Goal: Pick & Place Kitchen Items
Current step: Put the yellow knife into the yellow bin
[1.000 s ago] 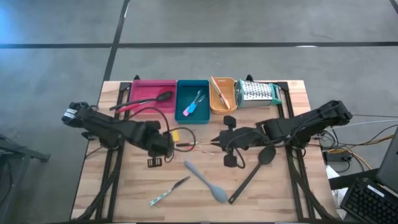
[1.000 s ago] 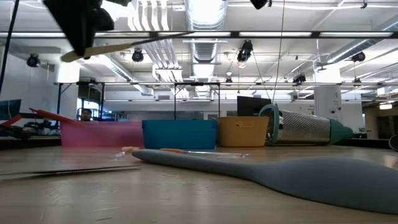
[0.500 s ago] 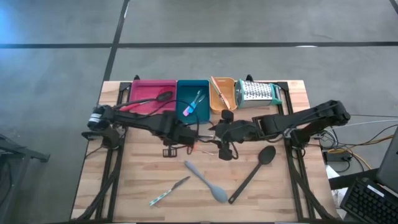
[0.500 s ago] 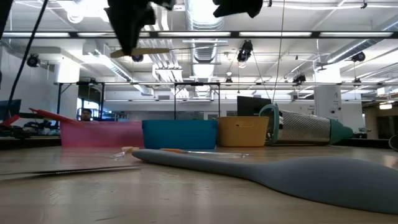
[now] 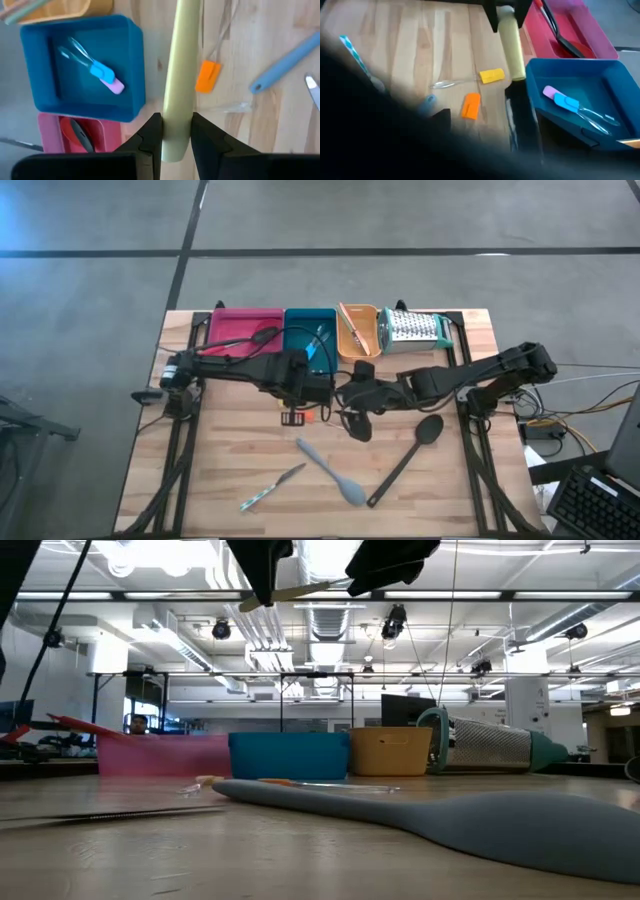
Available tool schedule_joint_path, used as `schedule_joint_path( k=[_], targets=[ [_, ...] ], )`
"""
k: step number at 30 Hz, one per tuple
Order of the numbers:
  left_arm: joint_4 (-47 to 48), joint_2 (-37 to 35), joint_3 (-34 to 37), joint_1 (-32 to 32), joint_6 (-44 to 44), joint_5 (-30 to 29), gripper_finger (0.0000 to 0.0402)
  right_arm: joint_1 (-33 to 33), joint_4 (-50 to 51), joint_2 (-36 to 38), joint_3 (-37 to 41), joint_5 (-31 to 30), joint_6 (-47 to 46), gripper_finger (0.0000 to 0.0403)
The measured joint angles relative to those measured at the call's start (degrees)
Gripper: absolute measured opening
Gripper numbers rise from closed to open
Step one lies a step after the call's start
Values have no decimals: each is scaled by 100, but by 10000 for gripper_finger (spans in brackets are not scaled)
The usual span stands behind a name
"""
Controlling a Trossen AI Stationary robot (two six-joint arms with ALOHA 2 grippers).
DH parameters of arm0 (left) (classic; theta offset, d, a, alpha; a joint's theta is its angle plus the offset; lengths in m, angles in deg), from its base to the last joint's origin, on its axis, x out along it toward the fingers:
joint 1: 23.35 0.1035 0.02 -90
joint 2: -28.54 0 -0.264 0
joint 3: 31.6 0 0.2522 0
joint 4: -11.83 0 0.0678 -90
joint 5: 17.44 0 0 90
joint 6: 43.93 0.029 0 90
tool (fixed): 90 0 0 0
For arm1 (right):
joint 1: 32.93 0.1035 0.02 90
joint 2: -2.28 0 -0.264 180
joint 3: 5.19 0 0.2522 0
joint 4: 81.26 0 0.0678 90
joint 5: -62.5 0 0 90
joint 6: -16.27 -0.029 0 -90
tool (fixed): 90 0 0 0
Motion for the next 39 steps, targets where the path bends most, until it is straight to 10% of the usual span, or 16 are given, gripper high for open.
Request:
schedule_joint_path(
  k=[15,23,32,39],
  targets=[
    [52,7,1,4,139,-135,77,-155,76,-25,5,-77,-199,42],
    [-1,9,3,2,269,-267,79,-168,184,-23,5,-68,-319,41],
    [-20,-18,5,7,162,-782,237,-382,895,1,1,-424,-750,41],
    [-30,-338,62,-64,-479,-1501,254,-887,1279,6,55,-930,-892,41]
  ],
)
